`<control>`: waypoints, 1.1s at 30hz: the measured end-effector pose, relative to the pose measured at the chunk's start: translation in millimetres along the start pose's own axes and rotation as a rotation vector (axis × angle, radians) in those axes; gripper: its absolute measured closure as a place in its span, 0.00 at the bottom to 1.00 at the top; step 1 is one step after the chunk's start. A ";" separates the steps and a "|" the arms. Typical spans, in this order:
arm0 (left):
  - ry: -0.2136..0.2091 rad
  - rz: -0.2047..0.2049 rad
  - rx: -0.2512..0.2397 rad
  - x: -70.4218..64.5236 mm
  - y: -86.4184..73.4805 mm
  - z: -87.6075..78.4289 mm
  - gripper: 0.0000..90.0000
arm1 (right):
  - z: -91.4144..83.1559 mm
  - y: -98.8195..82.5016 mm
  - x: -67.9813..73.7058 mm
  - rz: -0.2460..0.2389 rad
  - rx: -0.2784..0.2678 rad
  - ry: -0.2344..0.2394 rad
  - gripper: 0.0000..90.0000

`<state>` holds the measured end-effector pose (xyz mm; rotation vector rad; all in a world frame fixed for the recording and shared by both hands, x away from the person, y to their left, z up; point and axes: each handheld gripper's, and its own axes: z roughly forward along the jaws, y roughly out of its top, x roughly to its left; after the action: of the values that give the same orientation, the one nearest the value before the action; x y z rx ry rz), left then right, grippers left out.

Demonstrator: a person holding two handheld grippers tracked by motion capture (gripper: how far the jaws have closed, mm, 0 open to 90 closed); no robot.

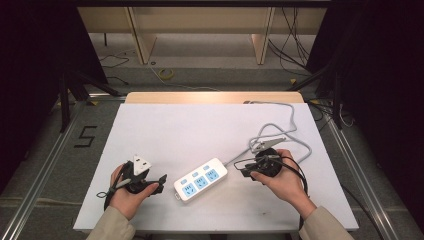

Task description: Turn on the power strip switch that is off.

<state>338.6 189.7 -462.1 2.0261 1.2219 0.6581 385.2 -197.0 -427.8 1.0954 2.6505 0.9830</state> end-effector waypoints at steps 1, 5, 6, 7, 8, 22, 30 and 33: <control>0.000 0.000 0.000 0.0 0.0 0.1 0.20 | -0.7 -1.8 -0.9 -0.002 -0.004 -0.001 0.77; -0.002 0.004 0.005 0.1 -0.2 -0.1 0.20 | -3.3 -9.3 -4.0 -0.005 -0.006 -0.015 0.75; -0.002 0.003 0.006 0.2 -0.2 0.0 0.20 | -3.6 -11.5 -4.5 -0.004 -0.008 -0.020 0.75; -0.001 0.002 0.006 0.2 -0.3 0.0 0.20 | -4.2 -13.7 -5.4 -0.003 -0.007 -0.021 0.75; -0.001 0.002 0.007 0.3 -0.3 0.1 0.20 | -4.5 -15.9 -6.2 0.000 -0.006 -0.025 0.74; 0.001 -0.007 0.010 0.0 -1.3 1.6 0.20 | -10.8 -38.3 -15.2 0.033 -0.049 -0.057 0.71; 0.001 -0.011 0.011 1.2 -2.4 2.6 0.20 | -11.1 -40.7 -14.9 0.033 -0.063 -0.058 0.68; 0.002 -0.012 0.010 1.6 -2.5 3.0 0.20 | -11.0 -41.0 -14.3 0.034 -0.066 -0.054 0.67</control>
<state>340.0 191.1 -465.8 2.0258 1.2399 0.6493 367.7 -234.1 -445.9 1.1399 2.5460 1.0244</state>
